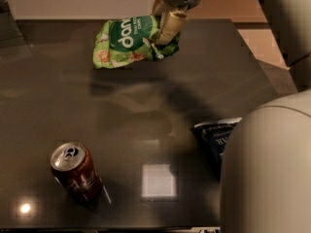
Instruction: Pick green rice chip bag
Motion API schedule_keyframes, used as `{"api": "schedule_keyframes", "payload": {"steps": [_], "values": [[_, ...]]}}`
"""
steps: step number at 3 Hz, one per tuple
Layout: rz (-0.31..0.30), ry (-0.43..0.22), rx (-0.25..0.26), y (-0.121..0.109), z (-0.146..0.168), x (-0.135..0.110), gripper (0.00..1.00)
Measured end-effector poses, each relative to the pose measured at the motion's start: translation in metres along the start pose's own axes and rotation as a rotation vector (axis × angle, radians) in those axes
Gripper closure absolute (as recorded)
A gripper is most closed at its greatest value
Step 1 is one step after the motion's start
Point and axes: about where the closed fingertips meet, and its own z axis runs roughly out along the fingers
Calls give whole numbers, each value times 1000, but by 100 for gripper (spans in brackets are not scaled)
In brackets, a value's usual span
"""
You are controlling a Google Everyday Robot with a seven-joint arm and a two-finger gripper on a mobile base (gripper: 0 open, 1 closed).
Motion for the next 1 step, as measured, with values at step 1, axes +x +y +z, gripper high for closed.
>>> {"api": "schedule_keyframes", "payload": {"steps": [1], "values": [[-3, -11, 36, -11, 1, -3, 100]]}}
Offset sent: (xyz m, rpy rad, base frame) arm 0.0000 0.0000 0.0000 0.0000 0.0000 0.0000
